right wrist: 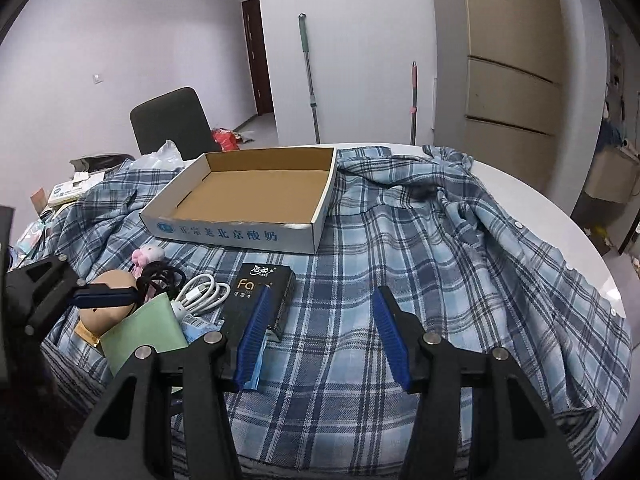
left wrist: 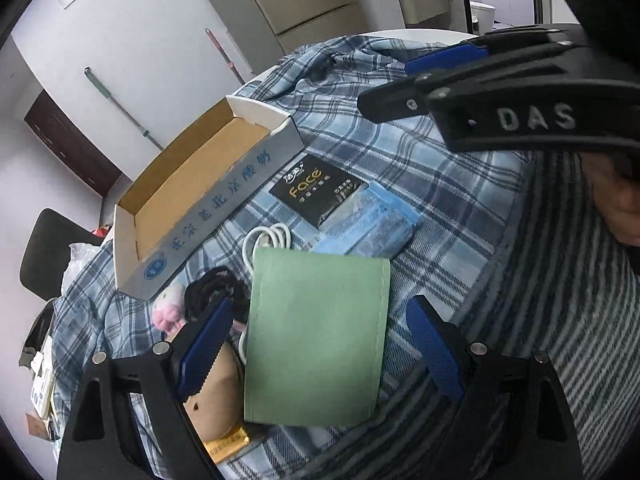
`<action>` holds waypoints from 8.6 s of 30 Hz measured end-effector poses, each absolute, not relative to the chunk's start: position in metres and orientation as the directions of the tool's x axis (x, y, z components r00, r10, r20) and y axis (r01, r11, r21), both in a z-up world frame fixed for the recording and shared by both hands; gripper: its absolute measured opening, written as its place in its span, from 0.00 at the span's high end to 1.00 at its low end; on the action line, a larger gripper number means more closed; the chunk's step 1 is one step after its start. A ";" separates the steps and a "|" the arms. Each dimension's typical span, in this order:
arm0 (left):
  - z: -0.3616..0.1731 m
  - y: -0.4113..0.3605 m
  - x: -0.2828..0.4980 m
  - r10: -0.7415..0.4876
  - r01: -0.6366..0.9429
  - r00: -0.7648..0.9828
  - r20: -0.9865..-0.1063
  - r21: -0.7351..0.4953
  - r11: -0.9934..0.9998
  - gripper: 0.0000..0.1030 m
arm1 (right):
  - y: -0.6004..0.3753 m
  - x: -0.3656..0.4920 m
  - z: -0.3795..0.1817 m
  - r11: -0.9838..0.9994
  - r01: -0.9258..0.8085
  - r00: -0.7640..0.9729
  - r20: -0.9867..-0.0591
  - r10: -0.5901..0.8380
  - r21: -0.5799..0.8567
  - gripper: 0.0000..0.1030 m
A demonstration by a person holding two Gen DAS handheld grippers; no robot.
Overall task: Organize soft objects
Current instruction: 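Lower the left gripper onto the green felt pad and grasp it, then grasp the blue plastic packet with the right gripper while the left gripper lifts the green pad, then carry both items into the cardboard box and open both grippers, then grasp the round beige puff with the left gripper and lift it, then grasp the black Face tissue pack with the right gripper while the left holds the puff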
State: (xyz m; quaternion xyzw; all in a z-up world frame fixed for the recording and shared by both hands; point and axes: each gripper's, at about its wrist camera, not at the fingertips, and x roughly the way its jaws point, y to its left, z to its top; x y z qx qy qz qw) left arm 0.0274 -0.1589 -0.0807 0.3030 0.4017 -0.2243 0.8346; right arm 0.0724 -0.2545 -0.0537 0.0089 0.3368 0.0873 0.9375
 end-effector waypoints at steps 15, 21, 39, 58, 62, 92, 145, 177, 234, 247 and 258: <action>-0.086 -0.155 0.049 -0.155 0.618 0.530 -0.834 0.255 0.744 0.28 | -0.254 0.072 -0.055 0.981 -0.176 0.755 -0.629 0.186 0.079 0.49; -0.046 -0.122 0.037 -0.239 0.545 0.631 -0.738 0.202 0.814 0.28 | -0.254 0.073 -0.054 0.973 -0.205 0.746 -0.627 0.223 0.102 0.49; -0.003 -0.022 -0.005 -0.191 0.207 0.938 -0.290 0.025 0.978 0.28 | -0.197 0.087 -0.086 0.950 -0.269 0.464 -0.844 0.270 0.156 0.29; -0.008 -0.018 -0.016 -0.177 0.189 0.944 -0.278 0.015 0.982 0.28 | -0.150 0.080 -0.088 0.935 -0.347 0.556 -0.818 0.146 -0.069 0.26; -0.009 -0.020 -0.017 -0.170 0.184 0.947 -0.274 0.027 0.983 0.28 | -0.155 0.071 -0.075 0.926 -0.370 0.601 -0.779 0.178 -0.074 0.28; 0.093 -0.018 0.049 -0.099 0.097 0.994 -0.048 -0.048 0.994 0.28 | -0.174 0.120 0.079 0.982 -0.187 0.966 -0.186 0.177 -0.038 0.27; 0.008 -0.014 0.213 -0.152 0.123 0.808 -0.570 -0.090 0.988 0.12 | -0.182 0.208 -0.006 0.969 -0.239 0.780 -0.583 0.228 0.060 0.15; -0.002 0.006 0.053 -0.123 0.140 0.827 -0.549 -0.012 0.990 0.00 | -0.193 0.096 -0.023 0.964 -0.264 0.793 -0.560 0.241 0.040 0.15; -0.017 -0.011 0.086 -0.154 0.141 0.884 -0.442 -0.063 0.988 0.23 | -0.202 0.127 -0.058 0.971 -0.214 0.658 -0.720 0.222 0.104 0.24; -0.018 -0.007 0.078 -0.107 0.095 0.905 -0.412 -0.050 0.994 0.22 | -0.180 0.152 -0.085 0.977 -0.197 0.522 -0.836 0.173 0.079 0.46; -0.014 -0.011 0.069 -0.109 0.105 0.920 -0.377 -0.031 0.994 0.22 | -0.173 0.147 -0.091 0.974 -0.222 0.547 -0.822 0.160 0.041 0.55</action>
